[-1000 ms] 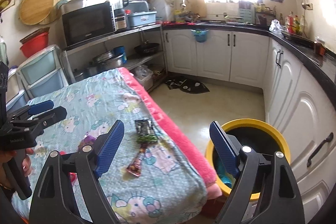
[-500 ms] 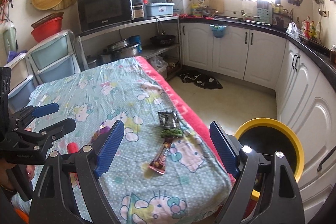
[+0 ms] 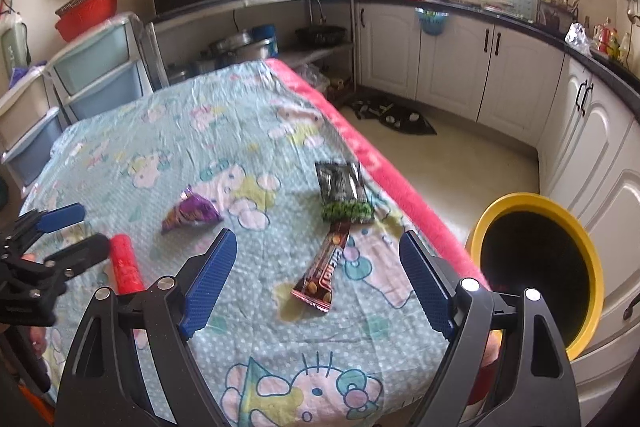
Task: Collect trash
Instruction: 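Grasp the red cylinder with the left tool while the right tool grasps the chocolate bar wrapper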
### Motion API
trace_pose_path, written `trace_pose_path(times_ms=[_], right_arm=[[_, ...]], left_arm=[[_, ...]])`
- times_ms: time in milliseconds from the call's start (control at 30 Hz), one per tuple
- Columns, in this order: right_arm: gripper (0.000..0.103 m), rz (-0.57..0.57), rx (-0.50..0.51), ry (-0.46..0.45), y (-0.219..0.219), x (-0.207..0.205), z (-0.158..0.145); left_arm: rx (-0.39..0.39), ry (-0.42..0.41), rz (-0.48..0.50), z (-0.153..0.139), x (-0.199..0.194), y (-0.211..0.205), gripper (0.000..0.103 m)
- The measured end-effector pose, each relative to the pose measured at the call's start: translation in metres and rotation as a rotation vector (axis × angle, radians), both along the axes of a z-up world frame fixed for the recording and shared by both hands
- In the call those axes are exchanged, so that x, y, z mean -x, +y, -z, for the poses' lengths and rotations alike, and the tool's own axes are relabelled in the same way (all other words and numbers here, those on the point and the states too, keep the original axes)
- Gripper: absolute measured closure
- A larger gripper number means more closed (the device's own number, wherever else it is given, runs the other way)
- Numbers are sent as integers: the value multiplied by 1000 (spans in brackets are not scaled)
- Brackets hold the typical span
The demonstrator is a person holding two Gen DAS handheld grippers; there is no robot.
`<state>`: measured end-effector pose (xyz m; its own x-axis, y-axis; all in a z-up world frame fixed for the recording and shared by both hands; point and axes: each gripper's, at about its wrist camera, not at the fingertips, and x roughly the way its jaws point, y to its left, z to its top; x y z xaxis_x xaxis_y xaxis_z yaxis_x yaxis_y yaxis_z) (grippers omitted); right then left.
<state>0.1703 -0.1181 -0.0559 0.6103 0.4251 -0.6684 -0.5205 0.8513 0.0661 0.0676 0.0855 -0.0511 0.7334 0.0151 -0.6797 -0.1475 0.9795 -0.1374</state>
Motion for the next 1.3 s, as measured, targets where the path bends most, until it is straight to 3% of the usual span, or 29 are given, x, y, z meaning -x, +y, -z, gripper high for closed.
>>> trace_pose_path(times_ms=[100, 433, 633, 867, 1100, 1300], right_arm=[[23, 5, 15, 37, 4, -9, 15], [42, 14, 28, 177, 14, -36, 57], [54, 28, 14, 231, 16, -46, 69], [79, 37, 28, 225, 9, -47, 71], [83, 31, 28, 213, -1, -38, 67], [84, 8, 24, 195, -8, -23, 59]], left_arm=[[59, 30, -32, 10, 4, 13, 11], [296, 139, -94, 42, 2, 40, 11], [340, 191, -98, 53, -8, 35, 30], [313, 207, -107, 59, -13, 40, 57], [347, 205, -92, 59, -12, 53, 74], [321, 195, -49, 55, -11, 47, 79]])
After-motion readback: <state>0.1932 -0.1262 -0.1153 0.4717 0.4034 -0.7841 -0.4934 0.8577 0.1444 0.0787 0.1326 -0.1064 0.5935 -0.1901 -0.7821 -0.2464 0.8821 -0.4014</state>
